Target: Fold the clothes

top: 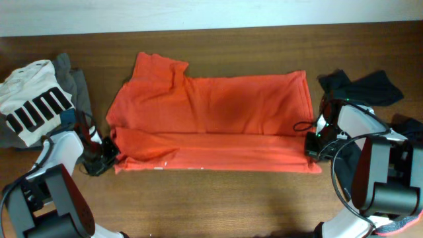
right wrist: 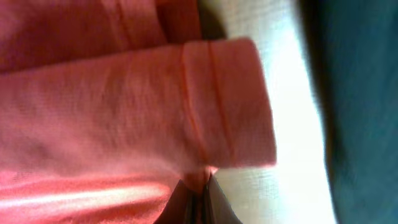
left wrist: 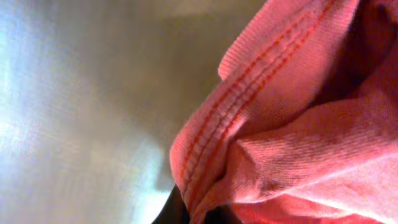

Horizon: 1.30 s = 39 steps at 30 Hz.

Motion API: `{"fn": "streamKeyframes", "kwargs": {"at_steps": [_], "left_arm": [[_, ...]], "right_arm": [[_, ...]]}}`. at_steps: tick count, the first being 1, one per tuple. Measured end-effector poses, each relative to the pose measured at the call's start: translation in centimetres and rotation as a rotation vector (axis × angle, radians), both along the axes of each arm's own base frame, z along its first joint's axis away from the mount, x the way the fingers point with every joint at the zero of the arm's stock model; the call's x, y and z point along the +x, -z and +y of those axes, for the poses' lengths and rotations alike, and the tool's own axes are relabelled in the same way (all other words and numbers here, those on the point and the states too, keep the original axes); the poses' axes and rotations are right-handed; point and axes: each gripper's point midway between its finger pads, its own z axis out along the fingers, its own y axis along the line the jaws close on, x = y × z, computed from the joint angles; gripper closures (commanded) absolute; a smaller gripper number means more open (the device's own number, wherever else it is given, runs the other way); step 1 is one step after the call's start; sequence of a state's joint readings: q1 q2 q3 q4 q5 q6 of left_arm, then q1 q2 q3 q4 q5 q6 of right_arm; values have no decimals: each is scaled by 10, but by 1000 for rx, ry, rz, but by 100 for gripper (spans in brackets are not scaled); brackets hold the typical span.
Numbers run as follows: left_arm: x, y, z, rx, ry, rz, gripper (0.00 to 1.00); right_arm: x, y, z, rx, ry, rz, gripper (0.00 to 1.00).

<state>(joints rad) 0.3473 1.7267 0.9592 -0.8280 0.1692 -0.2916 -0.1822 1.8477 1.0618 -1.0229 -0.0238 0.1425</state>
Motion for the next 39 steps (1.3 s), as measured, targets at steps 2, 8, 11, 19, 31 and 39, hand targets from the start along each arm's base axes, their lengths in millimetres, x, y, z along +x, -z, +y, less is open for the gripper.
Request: {"fn": "streamKeyframes", "kwargs": {"at_steps": [2,8,11,19,31,39], "left_arm": [[-12,-4,-2,0,-1,43,100],[-25,-20,4,53,-9,62,100],[-21,-32,7,81,-17,18,98],[-2,-81,14,145,-22,-168,1],[69,-134,10,156,70,-548,1],[150,-181,-41,141,387,-691,1]], "right_arm": [[-11,0,1,-2,15,48,96],[-26,0,3,0,39,106,96],[-26,-1,3,-3,42,96,95],[5,-53,-3,-47,57,-137,39],[19,-111,-6,-81,36,-340,38],[13,-110,-5,-72,21,-317,37]]}}
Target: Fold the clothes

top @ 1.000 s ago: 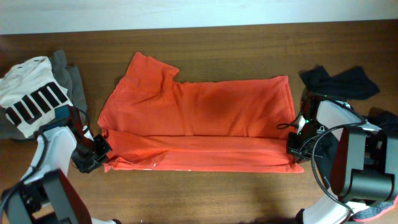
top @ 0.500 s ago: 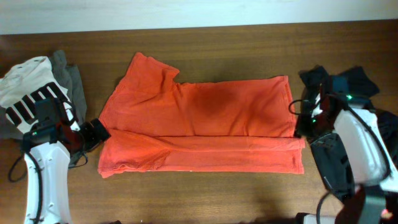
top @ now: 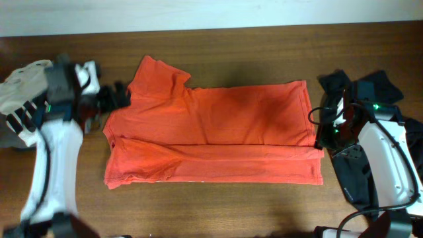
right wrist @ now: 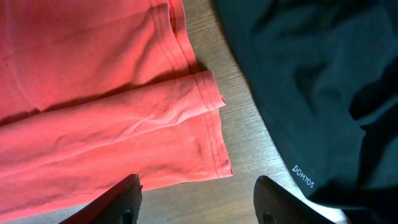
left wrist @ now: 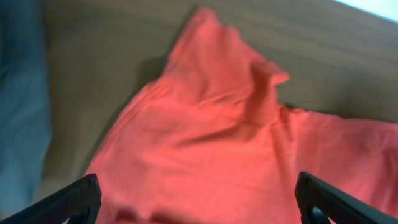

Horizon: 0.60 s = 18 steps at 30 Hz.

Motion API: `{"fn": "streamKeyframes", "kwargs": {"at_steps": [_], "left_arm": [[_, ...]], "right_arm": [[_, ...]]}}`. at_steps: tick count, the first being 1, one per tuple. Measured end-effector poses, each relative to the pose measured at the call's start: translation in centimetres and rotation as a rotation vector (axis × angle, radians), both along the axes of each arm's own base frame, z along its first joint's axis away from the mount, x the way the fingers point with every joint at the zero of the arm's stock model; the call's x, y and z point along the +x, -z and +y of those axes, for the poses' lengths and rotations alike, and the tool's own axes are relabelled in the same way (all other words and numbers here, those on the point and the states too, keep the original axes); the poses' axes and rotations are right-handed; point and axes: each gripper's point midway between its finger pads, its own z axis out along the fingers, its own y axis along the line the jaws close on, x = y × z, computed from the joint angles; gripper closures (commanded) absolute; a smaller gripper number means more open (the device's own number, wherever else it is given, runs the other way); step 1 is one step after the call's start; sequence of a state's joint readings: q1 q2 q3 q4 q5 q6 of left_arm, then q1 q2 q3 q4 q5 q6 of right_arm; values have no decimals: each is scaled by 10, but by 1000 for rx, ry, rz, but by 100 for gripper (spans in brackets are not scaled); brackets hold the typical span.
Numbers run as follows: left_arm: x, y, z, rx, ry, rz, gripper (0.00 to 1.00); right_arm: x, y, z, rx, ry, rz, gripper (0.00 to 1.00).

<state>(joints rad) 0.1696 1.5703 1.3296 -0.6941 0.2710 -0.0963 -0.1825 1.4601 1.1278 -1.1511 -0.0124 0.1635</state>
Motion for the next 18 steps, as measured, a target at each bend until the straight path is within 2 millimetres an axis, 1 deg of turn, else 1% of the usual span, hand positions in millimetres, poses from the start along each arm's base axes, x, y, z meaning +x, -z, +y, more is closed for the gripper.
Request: {"fn": "streamKeyframes", "kwargs": {"at_steps": [2,4,6,7,9,10,14,15,16,18], "left_arm": [[27,-2,-7,8,50,3,1],[53,3,-8,14,79,20,1],[83,13,-5,24,105,29,1],[94,20,-4,30,117,36,1],[116,36,-1,38,135,55,1],[131,48,1,42,146,63,1],[159,88,1,28,172,89,1],[162,96,1,24,177,94,1],[164,108,0,17,182,109,1],[162,131,-2,2,190,146,1]], "right_arm": [[-1,0,1,5,-9,4,37],[-3,0,2,9,-15,11,37],[-4,0,2,10,-17,16,37],[-4,0,2,11,-17,16,37],[-5,0,3,15,-19,18,37],[-4,0,4,21,-20,16,37],[-3,0,7,40,-22,11,37],[-3,0,8,44,-23,11,37],[-3,0,9,47,-24,10,37],[-3,0,9,51,-26,9,37]]}}
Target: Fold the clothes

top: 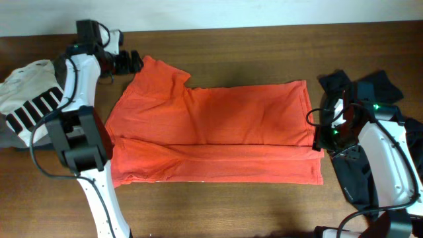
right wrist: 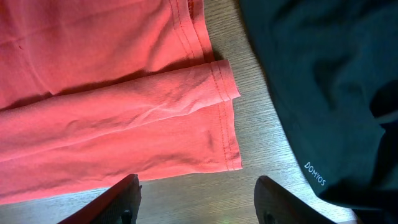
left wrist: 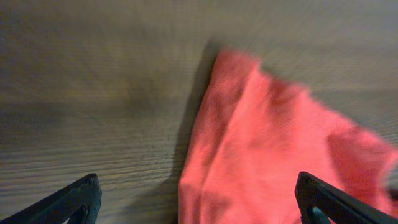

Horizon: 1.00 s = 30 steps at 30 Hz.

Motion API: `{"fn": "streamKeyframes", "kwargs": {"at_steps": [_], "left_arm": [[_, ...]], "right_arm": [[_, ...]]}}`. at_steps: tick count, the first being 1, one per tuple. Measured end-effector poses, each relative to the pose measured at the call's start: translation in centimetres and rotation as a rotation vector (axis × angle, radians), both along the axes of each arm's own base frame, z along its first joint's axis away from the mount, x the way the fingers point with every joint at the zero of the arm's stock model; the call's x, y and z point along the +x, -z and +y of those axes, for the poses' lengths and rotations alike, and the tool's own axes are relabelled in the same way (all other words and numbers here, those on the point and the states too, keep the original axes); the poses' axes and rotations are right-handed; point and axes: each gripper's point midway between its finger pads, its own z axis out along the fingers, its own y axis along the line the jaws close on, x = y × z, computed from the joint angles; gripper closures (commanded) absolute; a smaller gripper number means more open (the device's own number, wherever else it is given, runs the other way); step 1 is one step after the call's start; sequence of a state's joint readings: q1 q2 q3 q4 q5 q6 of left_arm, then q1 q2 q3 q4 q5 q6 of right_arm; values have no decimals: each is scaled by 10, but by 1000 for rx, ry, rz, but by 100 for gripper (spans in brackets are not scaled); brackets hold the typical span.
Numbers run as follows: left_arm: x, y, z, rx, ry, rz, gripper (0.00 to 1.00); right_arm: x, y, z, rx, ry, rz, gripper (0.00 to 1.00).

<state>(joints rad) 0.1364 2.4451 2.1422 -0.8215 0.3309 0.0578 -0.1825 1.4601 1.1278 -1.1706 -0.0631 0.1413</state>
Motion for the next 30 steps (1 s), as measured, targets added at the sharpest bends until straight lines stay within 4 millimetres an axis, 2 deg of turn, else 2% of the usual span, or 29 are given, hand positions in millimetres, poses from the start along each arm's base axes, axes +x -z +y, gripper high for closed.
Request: {"fn": "streamKeyframes", "kwargs": {"at_steps": [2,4,6,9,14,17,22,25,26,28,29,30], "left_arm": [[-3,22,-3,-9,8,41,3],[-4,34,-6,-13,18,56,8],[-3,32,-10,-14,29,50,24],[-4,34,-21,-15,47,59,68],[-9,37,-35,-20,73,84,86],[-14,39,-36,-16,72,105,96],[-16,40,-30,-10,61,114,100],[-15,40,-28,-10,57,113,99],[-15,40,-28,-10,56,113,95],[-14,40,-27,-8,59,106,44],[-13,40,-27,-9,56,105,38],[-13,40,-27,-9,54,104,37]], "right_arm": [[0,0,1,4,0,-1,37],[2,0,1,6,0,-7,38],[4,0,1,7,-3,-17,41],[9,-1,1,10,-5,-39,47],[31,-4,-1,4,-12,-130,48],[49,-9,-4,-9,-15,-205,48],[89,-20,-9,-31,-23,-369,48],[109,-17,-8,-16,-41,-418,41],[114,-11,-7,-5,-45,-418,40],[119,1,-5,12,-55,-401,38],[121,9,-4,22,-59,-389,37],[123,15,-4,28,-63,-382,36]]}}
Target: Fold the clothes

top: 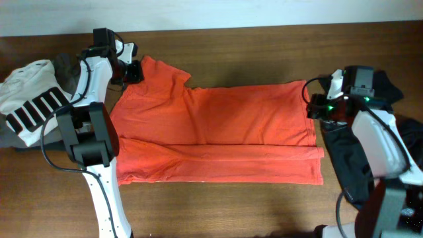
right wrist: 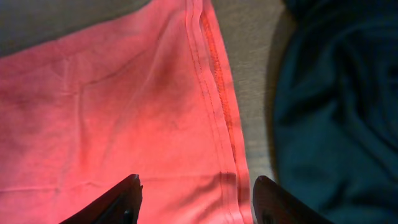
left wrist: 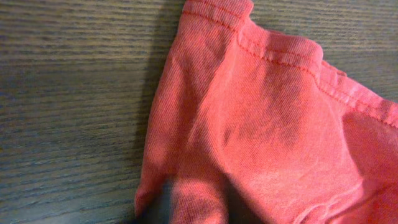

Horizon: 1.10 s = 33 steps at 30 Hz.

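Note:
An orange T-shirt (top: 218,125) lies flat on the wooden table (top: 231,205), its near edge folded up into a long band. My left gripper (top: 134,70) sits at the far-left sleeve (left wrist: 249,93). The cloth bunches round its hidden fingers at the bottom of the left wrist view, so the left gripper (left wrist: 186,214) looks shut on the sleeve. My right gripper (top: 316,109) hovers open at the shirt's far-right corner. The right gripper (right wrist: 199,202) spreads its fingers either side of the stitched hem (right wrist: 214,106).
A white garment with black stripes (top: 33,99) and a grey cloth (top: 66,66) lie at the left edge. A dark garment (top: 370,86) lies at the right, close beside the shirt's hem, and it shows as dark fabric (right wrist: 336,112) in the right wrist view.
The left gripper was open just left of the sleeve tip and now sits on the sleeve, shut on it. The right gripper has moved from the near folded corner to the far-right corner, still open.
First both grippers were shut on the near corners of the shirt's turned-up edge. Then both were open and the fold lay flat, with the left arm farther back. Then the left gripper was beside the far-left sleeve. Now it holds the sleeve, and the right is at the far-right corner.

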Motion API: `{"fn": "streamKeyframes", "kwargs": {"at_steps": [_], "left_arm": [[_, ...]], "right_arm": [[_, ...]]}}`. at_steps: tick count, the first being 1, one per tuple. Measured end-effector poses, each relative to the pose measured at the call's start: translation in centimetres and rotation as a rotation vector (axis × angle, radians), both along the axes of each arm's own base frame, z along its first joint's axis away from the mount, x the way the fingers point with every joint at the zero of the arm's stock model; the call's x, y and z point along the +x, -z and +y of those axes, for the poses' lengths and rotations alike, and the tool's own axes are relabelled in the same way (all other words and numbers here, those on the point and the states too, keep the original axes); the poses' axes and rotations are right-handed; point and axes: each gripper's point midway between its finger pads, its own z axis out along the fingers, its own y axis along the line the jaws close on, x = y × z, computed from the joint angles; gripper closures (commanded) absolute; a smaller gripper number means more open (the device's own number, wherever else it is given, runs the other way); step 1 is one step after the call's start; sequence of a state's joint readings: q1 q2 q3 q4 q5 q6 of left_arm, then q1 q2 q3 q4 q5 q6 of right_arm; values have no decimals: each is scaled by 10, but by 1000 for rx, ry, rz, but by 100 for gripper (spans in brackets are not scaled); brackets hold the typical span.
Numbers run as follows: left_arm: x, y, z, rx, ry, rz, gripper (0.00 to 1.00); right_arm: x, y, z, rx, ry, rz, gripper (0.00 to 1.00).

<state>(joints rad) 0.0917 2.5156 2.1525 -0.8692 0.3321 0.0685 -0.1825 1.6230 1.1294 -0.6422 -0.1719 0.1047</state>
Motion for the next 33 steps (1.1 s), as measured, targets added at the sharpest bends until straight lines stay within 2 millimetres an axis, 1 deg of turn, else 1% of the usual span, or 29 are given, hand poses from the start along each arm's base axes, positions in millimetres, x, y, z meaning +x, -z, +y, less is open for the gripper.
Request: {"fn": "streamKeyframes", "kwargs": {"at_steps": [1,3,4,7,11,12,14,15,16,17,20,23,30,31,32,33], "left_arm": [[1,0,1,3,-1,-5,36],[3,0,2,14,-6,-12,30],[5,-1,4,22,-11,-16,30],[8,-1,9,51,-22,-27,30],[10,-1,11,70,-25,-38,31],[11,-1,10,74,-25,-39,35],[11,-1,6,79,-17,-42,50],[12,-1,4,81,-12,-45,65],[12,-1,1,82,-5,-46,83],[12,-1,-3,81,-2,-46,89],[10,2,-15,81,24,-40,90],[6,7,-25,82,39,-26,99],[5,7,-25,83,42,-26,99],[5,7,-25,83,42,-26,96],[5,7,-25,84,42,-26,78],[5,7,-25,84,42,-26,66]], "right_arm": [[1,7,1,8,-3,12,36],[4,17,2,17,-6,26,34],[7,21,2,18,-10,27,33],[12,28,2,23,-20,23,29],[18,37,2,27,-31,21,28],[18,38,2,25,-35,19,28],[21,39,2,23,-37,13,28],[22,39,2,22,-37,8,28],[24,39,2,21,-38,2,28],[25,38,1,21,-39,-5,28],[30,36,1,18,-39,-24,27],[34,34,0,14,-40,-43,28],[47,27,-2,1,-41,-107,30],[49,26,-3,-1,-42,-113,30],[49,26,-3,-1,-42,-115,29],[49,26,-3,-1,-41,-115,29]]}}
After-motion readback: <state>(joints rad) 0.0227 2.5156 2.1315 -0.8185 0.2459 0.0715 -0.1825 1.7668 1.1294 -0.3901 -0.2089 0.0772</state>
